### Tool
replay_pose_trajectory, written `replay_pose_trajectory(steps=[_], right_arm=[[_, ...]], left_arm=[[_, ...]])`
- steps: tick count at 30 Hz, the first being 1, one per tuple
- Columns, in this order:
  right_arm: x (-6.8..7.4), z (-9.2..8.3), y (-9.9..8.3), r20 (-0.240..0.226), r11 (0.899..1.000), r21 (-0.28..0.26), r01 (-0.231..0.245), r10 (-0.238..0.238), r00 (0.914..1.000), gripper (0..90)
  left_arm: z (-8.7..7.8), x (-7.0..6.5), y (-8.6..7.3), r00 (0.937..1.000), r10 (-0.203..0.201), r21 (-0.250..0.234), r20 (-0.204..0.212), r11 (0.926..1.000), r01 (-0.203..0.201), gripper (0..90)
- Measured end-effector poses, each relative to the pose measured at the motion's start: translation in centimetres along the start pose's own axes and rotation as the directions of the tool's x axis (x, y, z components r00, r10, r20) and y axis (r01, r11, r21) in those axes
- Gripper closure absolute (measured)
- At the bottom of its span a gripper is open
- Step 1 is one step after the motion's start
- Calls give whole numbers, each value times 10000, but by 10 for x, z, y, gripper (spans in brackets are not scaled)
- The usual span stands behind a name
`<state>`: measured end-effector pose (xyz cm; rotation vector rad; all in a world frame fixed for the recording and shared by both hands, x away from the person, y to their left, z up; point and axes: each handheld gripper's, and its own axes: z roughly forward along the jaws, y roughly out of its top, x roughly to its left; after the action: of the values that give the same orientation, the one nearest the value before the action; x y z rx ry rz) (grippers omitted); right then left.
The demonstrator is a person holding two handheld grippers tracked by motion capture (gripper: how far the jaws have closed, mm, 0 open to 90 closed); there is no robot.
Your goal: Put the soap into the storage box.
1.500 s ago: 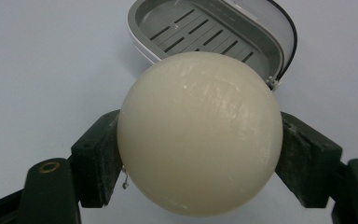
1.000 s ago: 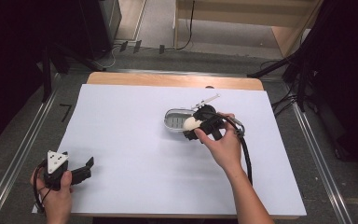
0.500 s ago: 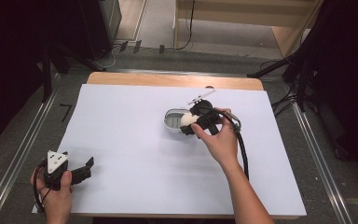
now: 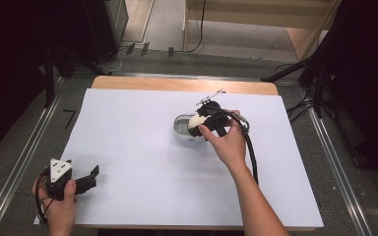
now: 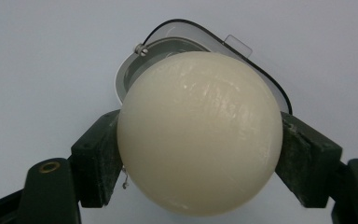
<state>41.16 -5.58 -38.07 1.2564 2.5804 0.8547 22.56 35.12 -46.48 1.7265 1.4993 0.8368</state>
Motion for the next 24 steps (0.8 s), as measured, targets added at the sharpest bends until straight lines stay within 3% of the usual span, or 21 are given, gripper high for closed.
replay_pose_trajectory(steps=[24], right_arm=[[-3, 25, 12, 99, 9987, 358, -360, 357, 9993, 246]], left_arm=[[0, 0, 0, 10000, -5, 27, -8, 10000, 5, 74]])
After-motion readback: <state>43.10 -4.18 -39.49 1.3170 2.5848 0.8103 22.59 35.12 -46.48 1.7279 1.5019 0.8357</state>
